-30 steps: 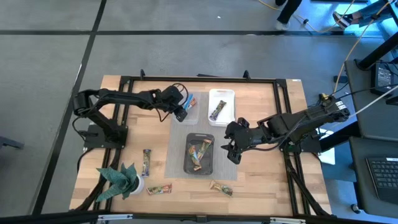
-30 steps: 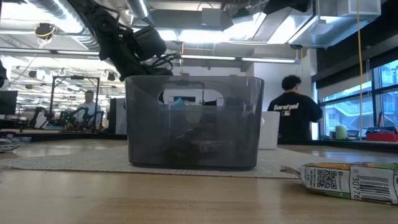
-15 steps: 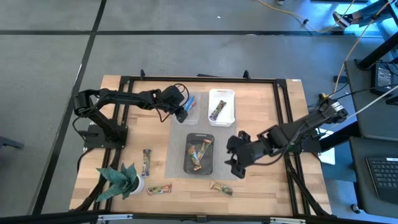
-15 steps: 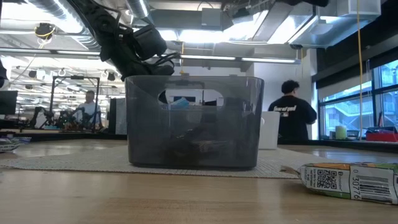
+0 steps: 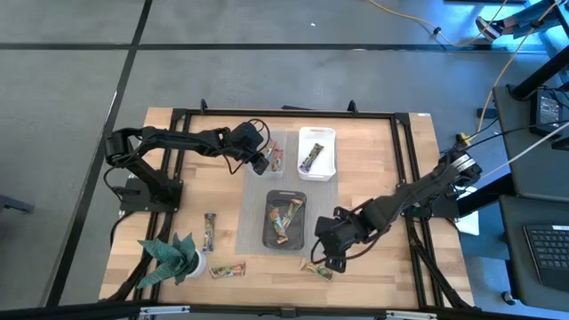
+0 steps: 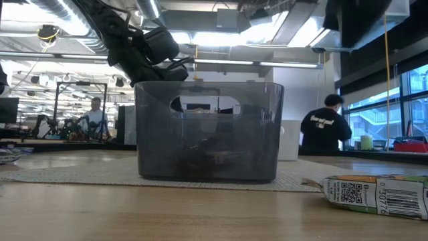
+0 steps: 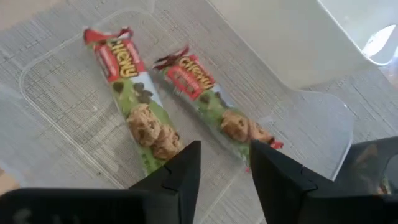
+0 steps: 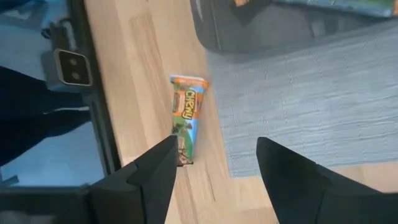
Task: Pick and place Granola Bars by type
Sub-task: Put the yellow granola bar into the black bin
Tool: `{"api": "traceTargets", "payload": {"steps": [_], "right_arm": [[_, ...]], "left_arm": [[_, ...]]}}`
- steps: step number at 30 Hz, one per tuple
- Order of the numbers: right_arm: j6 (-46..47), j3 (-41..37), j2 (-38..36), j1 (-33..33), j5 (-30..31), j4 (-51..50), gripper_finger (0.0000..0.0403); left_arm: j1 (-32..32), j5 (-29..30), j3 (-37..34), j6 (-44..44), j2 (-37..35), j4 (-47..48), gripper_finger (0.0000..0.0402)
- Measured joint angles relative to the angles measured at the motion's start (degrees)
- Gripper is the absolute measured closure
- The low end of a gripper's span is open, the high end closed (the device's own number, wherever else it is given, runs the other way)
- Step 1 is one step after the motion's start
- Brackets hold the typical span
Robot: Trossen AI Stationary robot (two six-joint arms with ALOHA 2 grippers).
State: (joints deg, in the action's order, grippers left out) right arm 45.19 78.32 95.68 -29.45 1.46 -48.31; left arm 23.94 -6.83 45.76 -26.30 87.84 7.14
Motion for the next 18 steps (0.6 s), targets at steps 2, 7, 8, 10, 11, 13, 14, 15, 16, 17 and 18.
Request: {"api": "traceTargets", "payload": {"steps": [2,7,8,10,11,13,14,15,16,17,18], "right_arm": [[1.07,0.00,1.39,-0.23,-0.14,-0.03,0.0181],[3.83,0.00,3.68,-1.17,-0.19,0.00,0.0181],[4.19,0.00,4.04,-1.35,-0.18,-0.03,0.0181],[5.47,0.00,4.65,-1.85,-0.18,0.12,0.0181],[5.59,0.00,4.97,-1.99,-0.16,0.20,0.0181],[5.37,0.00,5.76,-2.69,0.07,0.83,0.0181],[4.86,0.00,6.36,-3.06,0.27,0.98,0.0181],[3.89,0.00,6.93,-3.49,0.37,1.20,0.0181],[2.92,0.00,7.51,-3.98,0.40,1.33,0.0181],[2.44,0.00,8.22,-4.39,0.40,1.42,0.0181],[2.26,0.00,8.90,-4.69,0.49,1.45,0.0183]], "left_arm": [[0.00,0.02,-0.02,-0.02,-0.86,0.13,0.0262],[0.07,0.04,-0.02,-0.04,-5.27,0.27,0.0256],[0.07,0.04,-0.02,-0.22,-6.45,0.33,0.0257],[-0.07,0.04,-0.02,-1.22,-9.00,0.38,0.0258],[-0.29,0.06,-0.02,-1.68,-10.32,0.33,0.0258],[-0.96,0.17,-0.02,-2.06,-12.94,0.34,0.0257],[-1.43,0.17,-0.02,-2.08,-14.16,0.33,0.0256],[-2.05,0.15,-0.02,-2.11,-15.24,0.23,0.0256],[-2.70,0.15,-0.02,-2.32,-16.26,0.31,0.0256],[-3.31,0.19,-0.02,-2.76,-17.22,0.36,0.0256],[-4.02,0.45,-0.02,-3.09,-18.10,0.32,0.0257]]}}
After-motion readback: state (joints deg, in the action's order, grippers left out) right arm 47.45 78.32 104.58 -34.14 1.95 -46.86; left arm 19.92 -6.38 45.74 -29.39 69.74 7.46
